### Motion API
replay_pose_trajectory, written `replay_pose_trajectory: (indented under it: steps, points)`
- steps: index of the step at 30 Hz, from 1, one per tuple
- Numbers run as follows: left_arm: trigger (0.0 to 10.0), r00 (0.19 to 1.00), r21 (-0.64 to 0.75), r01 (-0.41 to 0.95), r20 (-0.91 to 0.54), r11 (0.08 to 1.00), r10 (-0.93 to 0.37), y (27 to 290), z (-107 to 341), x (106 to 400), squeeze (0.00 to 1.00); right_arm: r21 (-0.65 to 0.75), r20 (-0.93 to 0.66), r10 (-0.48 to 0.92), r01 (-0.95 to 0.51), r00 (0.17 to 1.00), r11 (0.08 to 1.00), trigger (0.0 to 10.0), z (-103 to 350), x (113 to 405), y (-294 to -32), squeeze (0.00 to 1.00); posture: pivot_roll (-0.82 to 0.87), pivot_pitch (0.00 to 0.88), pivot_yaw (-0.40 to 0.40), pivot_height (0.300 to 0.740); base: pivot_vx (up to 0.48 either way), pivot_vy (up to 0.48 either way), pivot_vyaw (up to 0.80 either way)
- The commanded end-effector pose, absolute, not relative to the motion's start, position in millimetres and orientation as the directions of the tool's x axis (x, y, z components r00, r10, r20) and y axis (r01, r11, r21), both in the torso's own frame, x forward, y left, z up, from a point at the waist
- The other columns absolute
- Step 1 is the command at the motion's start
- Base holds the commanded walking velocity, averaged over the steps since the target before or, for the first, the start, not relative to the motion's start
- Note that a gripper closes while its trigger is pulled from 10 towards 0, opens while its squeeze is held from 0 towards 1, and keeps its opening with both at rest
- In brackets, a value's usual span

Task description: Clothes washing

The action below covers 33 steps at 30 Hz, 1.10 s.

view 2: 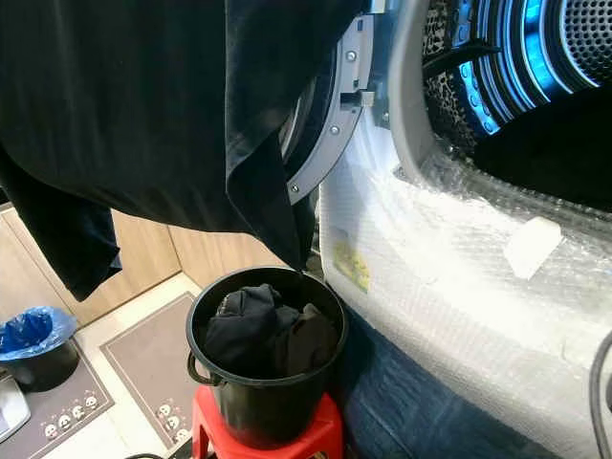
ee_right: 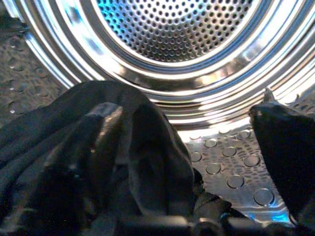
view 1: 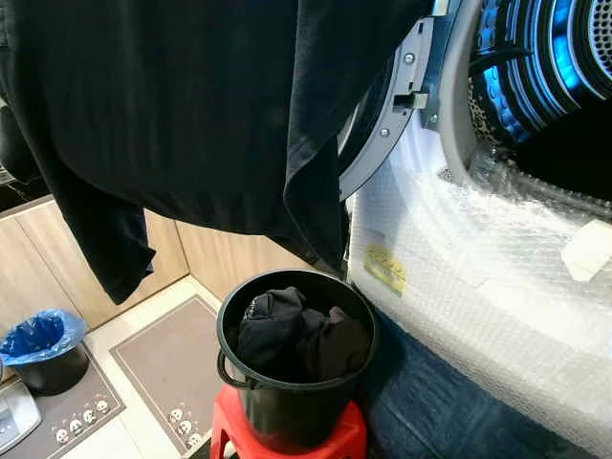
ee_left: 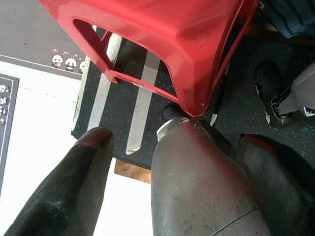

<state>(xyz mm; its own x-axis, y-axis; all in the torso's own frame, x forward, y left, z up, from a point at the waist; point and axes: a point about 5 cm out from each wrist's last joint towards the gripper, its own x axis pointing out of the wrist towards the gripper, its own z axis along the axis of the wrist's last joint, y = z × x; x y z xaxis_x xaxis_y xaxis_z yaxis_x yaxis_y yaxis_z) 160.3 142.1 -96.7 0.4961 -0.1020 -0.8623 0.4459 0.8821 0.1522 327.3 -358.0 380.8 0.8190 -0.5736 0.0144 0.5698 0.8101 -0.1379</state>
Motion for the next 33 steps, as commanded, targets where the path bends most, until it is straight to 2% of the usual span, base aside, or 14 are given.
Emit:
replay_pose_trajectory:
  steps: [1,6,7,8,9,10,13,17,20,24,27,29,30,33]
  points:
    - [10.0,0.414,0.136,0.474,-0.906,0.87,-0.084,148,-105,140,0.0,-0.12,0.037,-0.554,0.554,0.832,0.824,10.0,388,320,-355,1.0,-0.15,0.0,0.018,0.74,0.0,0.0,0.0]
    - [10.0,0.415,0.141,0.495,-0.906,0.857,-0.09,148,-104,142,0.0,-0.058,0.086,-0.482,0.487,0.872,0.871,10.0,394,311,-348,1.0,-0.16,0.0,0.03,0.74,0.0,0.0,0.0]
    - [10.0,0.415,0.143,0.499,-0.905,0.855,-0.091,148,-104,143,0.0,-0.033,0.1,-0.44,0.445,0.892,0.895,10.0,394,310,-343,0.9,-0.17,0.0,0.033,0.74,0.0,0.0,0.0]
    - [10.0,0.415,0.144,0.501,-0.905,0.853,-0.092,148,-104,143,0.0,-0.017,0.109,-0.412,0.416,0.905,0.909,10.0,395,308,-339,0.9,-0.17,0.0,0.033,0.74,0.0,0.0,0.0]
    - [10.0,0.415,0.144,0.504,-0.905,0.852,-0.092,148,-104,144,0.0,-0.003,0.139,-0.353,0.357,0.925,0.934,10.0,395,306,-332,0.12,-0.17,0.0,0.037,0.74,0.0,0.0,0.0]
    - [10.0,0.415,0.145,0.505,-0.905,0.851,-0.092,147,-104,144,0.0,0.006,0.167,-0.301,0.305,0.939,0.952,10.0,395,304,-326,0.0,-0.17,0.0,0.037,0.74,0.0,0.0,0.0]
    - [10.0,0.416,0.147,0.508,-0.905,0.849,-0.093,147,-104,144,0.0,0.073,0.215,-0.16,0.148,0.963,0.986,10.0,390,296,-313,0.0,-0.17,0.0,0.037,0.74,0.0,0.0,0.0]
    - [10.0,0.417,0.15,0.509,-0.904,0.847,-0.091,148,-103,145,0.0,0.056,0.291,-0.045,0.03,0.956,0.998,10.0,384,286,-300,0.0,-0.17,0.0,0.04,0.74,0.0,0.0,0.0]
    - [10.0,0.419,0.154,0.51,-0.904,0.846,-0.088,148,-103,146,0.0,0.07,0.384,0.151,-0.191,0.911,0.979,10.0,376,276,-284,0.0,-0.17,0.0,0.041,0.74,0.0,0.0,0.0]
    - [10.0,0.421,0.157,0.51,-0.903,0.846,-0.086,148,-103,147,0.0,0.061,0.419,0.209,-0.257,0.883,0.964,10.0,370,271,-279,0.0,-0.16,0.0,0.041,0.74,0.0,0.0,0.0]
    - [10.0,0.426,0.168,0.51,-0.902,0.844,-0.077,149,-102,148,0.0,0.07,0.496,0.367,-0.458,0.787,0.886,10.0,344,258,-265,0.0,-0.16,0.0,0.043,0.74,0.0,0.0,0.0]
    - [10.0,0.426,0.169,0.509,-0.902,0.844,-0.076,149,-102,148,0.0,0.072,0.506,0.391,-0.489,0.769,0.869,10.0,341,256,-263,0.0,-0.16,0.0,0.043,0.74,0.0,0.0,0.0]
    - [10.0,0.426,0.171,0.505,-0.902,0.846,-0.072,149,-102,148,0.0,0.091,0.532,0.457,-0.585,0.713,0.806,10.0,332,249,-256,0.0,-0.15,0.0,0.043,0.74,0.0,0.0,0.0]
    - [10.0,0.427,0.172,0.503,-0.902,0.847,-0.07,150,-102,149,0.0,0.08,0.53,0.523,-0.653,0.667,0.753,10.0,321,244,-248,0.0,-0.15,0.0,0.043,0.74,0.0,0.0,0.0]
